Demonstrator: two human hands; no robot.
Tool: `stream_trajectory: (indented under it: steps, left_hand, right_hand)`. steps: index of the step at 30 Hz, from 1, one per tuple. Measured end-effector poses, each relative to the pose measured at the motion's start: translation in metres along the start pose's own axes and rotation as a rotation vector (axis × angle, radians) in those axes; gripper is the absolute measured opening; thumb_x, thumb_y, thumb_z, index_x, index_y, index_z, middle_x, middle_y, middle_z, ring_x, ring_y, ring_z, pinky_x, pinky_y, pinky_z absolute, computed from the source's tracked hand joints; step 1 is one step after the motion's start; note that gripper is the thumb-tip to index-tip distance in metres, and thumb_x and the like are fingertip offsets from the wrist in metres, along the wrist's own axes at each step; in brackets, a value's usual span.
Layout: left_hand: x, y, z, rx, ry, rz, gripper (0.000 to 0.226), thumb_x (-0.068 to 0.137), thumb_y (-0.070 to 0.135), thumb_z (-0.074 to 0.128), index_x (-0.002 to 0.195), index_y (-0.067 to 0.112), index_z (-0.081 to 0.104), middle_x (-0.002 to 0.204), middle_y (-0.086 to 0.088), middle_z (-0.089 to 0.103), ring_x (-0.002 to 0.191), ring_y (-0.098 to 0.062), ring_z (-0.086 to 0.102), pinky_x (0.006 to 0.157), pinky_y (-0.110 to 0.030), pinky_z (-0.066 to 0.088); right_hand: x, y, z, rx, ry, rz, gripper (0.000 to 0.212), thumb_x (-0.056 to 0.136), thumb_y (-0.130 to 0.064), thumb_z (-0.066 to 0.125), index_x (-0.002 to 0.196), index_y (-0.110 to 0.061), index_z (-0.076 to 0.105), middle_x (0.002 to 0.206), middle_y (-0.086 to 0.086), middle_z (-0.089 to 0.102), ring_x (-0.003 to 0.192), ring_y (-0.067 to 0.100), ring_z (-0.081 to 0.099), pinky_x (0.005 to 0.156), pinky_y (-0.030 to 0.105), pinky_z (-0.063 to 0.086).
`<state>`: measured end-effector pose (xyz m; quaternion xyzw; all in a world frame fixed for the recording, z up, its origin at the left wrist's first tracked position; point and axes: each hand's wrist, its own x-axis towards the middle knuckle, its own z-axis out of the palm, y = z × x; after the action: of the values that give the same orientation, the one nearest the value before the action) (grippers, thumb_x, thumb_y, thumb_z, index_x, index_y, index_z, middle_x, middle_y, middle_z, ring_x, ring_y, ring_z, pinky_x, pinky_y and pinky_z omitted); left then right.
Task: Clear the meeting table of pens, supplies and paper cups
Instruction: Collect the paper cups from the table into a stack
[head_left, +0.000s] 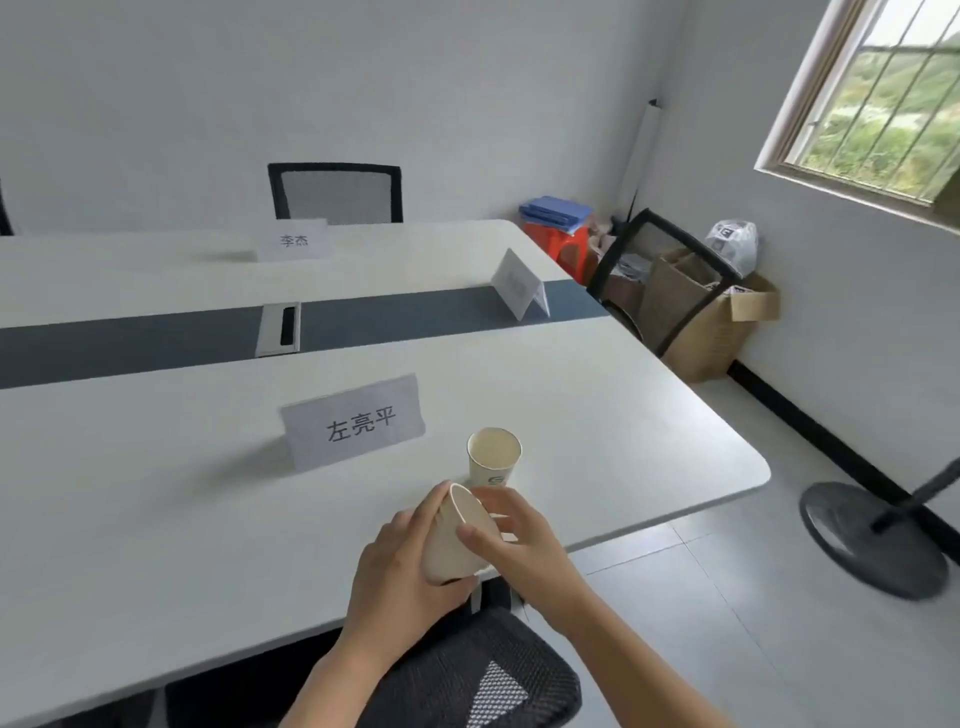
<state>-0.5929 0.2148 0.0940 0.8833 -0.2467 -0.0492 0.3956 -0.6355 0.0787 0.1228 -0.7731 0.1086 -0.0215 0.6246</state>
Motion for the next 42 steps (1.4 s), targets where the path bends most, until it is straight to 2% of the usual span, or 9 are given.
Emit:
stream_trajectory:
  steps: [4,8,12,16,19,24,28,34,42]
  left_hand:
    - [-0.008,0.021,0.022,-0.030,-0.077,0.063,0.088,0.051,0.065,0.046,0.134,0.048,0.020,0.128,0.015,0.048,0.116,-0.011,0.047,0.094,-0.028,0.041]
    - [-0.014,0.049,0.044,-0.045,-0.124,0.099,0.095,0.048,0.065,0.046,0.137,0.036,0.028,0.121,0.016,0.048,0.112,-0.013,0.050,0.093,-0.032,0.044]
    - [-0.010,0.080,0.077,-0.034,-0.158,0.122,0.086,0.052,0.059,0.056,0.129,0.046,0.022,0.117,0.018,0.046,0.107,-0.011,0.049,0.092,-0.031,0.043]
    - [-0.002,0.125,0.132,-0.041,-0.198,0.125,0.085,0.066,0.034,0.077,0.133,0.041,0.026,0.115,0.018,0.044,0.104,-0.009,0.048,0.091,-0.026,0.041]
    - [0.003,0.155,0.177,-0.061,-0.269,0.139,0.087,0.061,0.039,0.074,0.135,0.037,0.027,0.113,0.020,0.043,0.107,-0.011,0.050,0.093,-0.030,0.043]
    - [0.014,0.194,0.232,-0.088,-0.355,0.140,0.087,0.047,0.058,0.050,0.130,0.043,0.029,0.113,0.020,0.048,0.106,-0.008,0.049,0.094,-0.031,0.043]
    - [0.035,0.220,0.261,-0.103,-0.390,0.142,0.088,0.052,0.053,0.059,0.133,0.040,0.030,0.118,0.016,0.050,0.108,-0.010,0.049,0.095,-0.036,0.045]
    - [0.086,0.255,0.304,-0.118,-0.372,0.138,0.086,0.065,0.025,0.079,0.136,0.032,0.031,0.128,0.002,0.052,0.113,-0.022,0.052,0.095,-0.044,0.045]
    - [0.207,0.312,0.373,-0.180,-0.315,0.190,0.085,0.063,0.029,0.078,0.135,0.023,0.033,0.128,-0.002,0.054,0.111,-0.026,0.054,0.088,-0.047,0.048]
  right_hand:
    - [-0.032,0.014,-0.020,0.066,0.143,0.021,0.023,0.081,-0.029,0.067,0.100,-0.036,0.055,0.111,-0.013,0.061,0.101,0.008,0.058,0.080,0.021,0.050]
    - [-0.054,0.026,-0.052,0.100,0.205,0.034,0.023,0.081,-0.024,0.068,0.096,-0.035,0.054,0.102,-0.015,0.060,0.081,-0.014,0.057,0.065,0.009,0.047]
    - [-0.070,0.041,-0.093,0.093,0.259,0.016,0.026,0.072,-0.033,0.069,0.095,-0.036,0.057,0.101,-0.012,0.063,0.091,-0.010,0.056,0.072,0.010,0.049]
    - [-0.088,0.062,-0.154,0.110,0.342,0.019,0.033,0.065,-0.038,0.066,0.097,-0.037,0.056,0.102,-0.013,0.062,0.097,0.002,0.058,0.072,0.014,0.050]
    - [-0.102,0.079,-0.205,0.116,0.380,0.045,0.036,0.063,-0.039,0.064,0.097,-0.040,0.052,0.101,-0.016,0.059,0.095,0.003,0.058,0.067,0.011,0.050]
    - [-0.119,0.103,-0.267,0.159,0.439,0.101,0.037,0.063,-0.040,0.063,0.097,-0.043,0.049,0.104,-0.011,0.059,0.092,0.002,0.059,0.066,0.015,0.050]
    - [-0.115,0.114,-0.307,0.181,0.466,0.105,0.034,0.074,-0.031,0.071,0.099,-0.041,0.050,0.104,-0.011,0.059,0.092,0.002,0.058,0.068,0.015,0.049]
    - [-0.086,0.116,-0.368,0.159,0.467,0.107,0.033,0.080,-0.023,0.068,0.105,-0.034,0.050,0.097,-0.025,0.053,0.095,-0.005,0.052,0.075,0.012,0.045]
    - [0.004,0.111,-0.483,0.100,0.536,0.130,0.051,0.076,-0.021,0.072,0.121,-0.026,0.049,0.113,-0.002,0.051,0.105,0.010,0.050,0.083,0.025,0.047]
